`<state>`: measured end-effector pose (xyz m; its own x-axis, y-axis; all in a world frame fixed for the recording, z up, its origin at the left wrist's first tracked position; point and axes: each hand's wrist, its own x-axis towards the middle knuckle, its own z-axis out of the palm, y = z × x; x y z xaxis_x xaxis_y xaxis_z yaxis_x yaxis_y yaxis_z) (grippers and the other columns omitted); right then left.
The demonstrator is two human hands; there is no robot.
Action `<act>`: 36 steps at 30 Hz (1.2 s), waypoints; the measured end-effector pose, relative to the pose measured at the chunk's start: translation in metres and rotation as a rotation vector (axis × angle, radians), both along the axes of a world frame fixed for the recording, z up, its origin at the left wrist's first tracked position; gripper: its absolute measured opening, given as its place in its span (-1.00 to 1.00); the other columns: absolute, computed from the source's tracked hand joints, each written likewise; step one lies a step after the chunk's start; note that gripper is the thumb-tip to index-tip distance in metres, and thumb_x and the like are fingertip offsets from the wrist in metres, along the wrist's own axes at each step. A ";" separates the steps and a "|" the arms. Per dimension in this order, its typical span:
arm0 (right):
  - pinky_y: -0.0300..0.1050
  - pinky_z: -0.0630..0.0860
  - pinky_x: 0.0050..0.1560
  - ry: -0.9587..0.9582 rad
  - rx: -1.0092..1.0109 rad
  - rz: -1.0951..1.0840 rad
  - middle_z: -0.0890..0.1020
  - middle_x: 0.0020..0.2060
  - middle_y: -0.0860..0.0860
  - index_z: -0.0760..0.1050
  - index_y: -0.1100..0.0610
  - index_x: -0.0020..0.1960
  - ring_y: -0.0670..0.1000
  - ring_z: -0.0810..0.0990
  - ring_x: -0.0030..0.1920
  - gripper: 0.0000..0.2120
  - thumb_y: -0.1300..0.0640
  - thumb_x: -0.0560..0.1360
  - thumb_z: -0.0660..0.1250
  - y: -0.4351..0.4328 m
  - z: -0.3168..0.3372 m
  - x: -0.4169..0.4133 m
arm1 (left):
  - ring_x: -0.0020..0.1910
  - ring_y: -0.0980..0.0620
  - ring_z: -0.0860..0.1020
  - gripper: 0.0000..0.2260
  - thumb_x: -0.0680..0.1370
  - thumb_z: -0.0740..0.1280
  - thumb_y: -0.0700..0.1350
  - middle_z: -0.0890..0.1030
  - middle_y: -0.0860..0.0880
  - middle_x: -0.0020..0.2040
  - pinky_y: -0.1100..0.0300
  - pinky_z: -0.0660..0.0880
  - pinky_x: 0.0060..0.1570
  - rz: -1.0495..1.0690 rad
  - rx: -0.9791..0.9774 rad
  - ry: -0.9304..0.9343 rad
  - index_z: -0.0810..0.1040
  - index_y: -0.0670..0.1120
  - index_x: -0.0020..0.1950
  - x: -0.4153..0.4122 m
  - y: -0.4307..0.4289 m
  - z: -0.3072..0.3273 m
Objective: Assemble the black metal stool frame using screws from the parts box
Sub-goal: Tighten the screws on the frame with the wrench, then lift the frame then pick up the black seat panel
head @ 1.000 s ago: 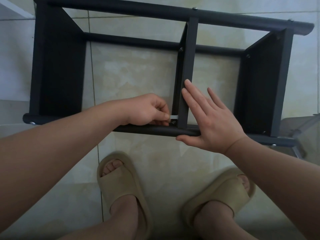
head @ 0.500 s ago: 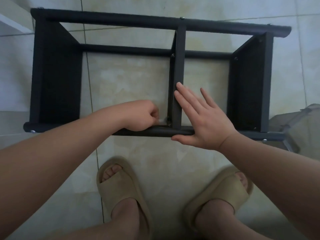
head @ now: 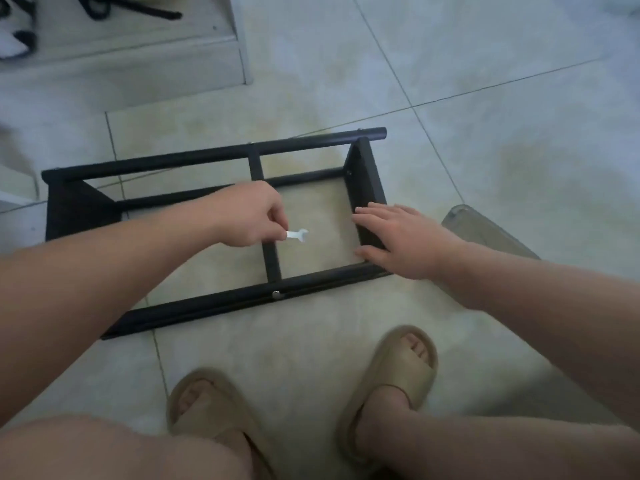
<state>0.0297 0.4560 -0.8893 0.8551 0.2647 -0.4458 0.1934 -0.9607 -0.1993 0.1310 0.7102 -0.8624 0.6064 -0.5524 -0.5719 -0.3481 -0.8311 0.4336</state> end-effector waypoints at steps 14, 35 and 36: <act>-0.02 0.34 0.44 0.101 -0.123 -0.526 0.35 0.53 -0.03 0.21 -0.03 0.59 0.07 0.34 0.50 -0.41 -0.18 0.62 0.21 -0.188 -0.032 -0.100 | -0.18 -0.09 0.38 -0.82 0.61 0.28 -0.13 0.51 -0.21 -0.17 0.11 0.38 -0.18 -0.246 0.019 0.057 0.56 -0.22 -0.08 -0.047 -0.244 -0.017; -0.06 0.35 0.37 0.102 -0.053 -0.628 0.38 0.50 -0.05 0.26 -0.03 0.56 0.06 0.37 0.47 -0.46 -0.17 0.63 0.20 -0.208 -0.058 -0.102 | -0.10 -0.16 0.53 -0.79 0.53 0.23 -0.29 0.61 -0.20 -0.13 0.11 0.47 -0.06 -0.022 -0.131 0.166 0.65 -0.12 -0.11 -0.070 -0.293 -0.071; -0.06 0.36 0.36 0.092 -0.048 -0.608 0.38 0.50 -0.06 0.24 -0.03 0.56 0.05 0.38 0.46 -0.46 -0.17 0.64 0.20 -0.201 -0.049 -0.095 | -0.07 -0.18 0.55 -0.79 0.53 0.23 -0.28 0.63 -0.18 -0.12 0.13 0.46 -0.06 -0.041 -0.107 0.139 0.67 -0.16 -0.12 -0.066 -0.280 -0.063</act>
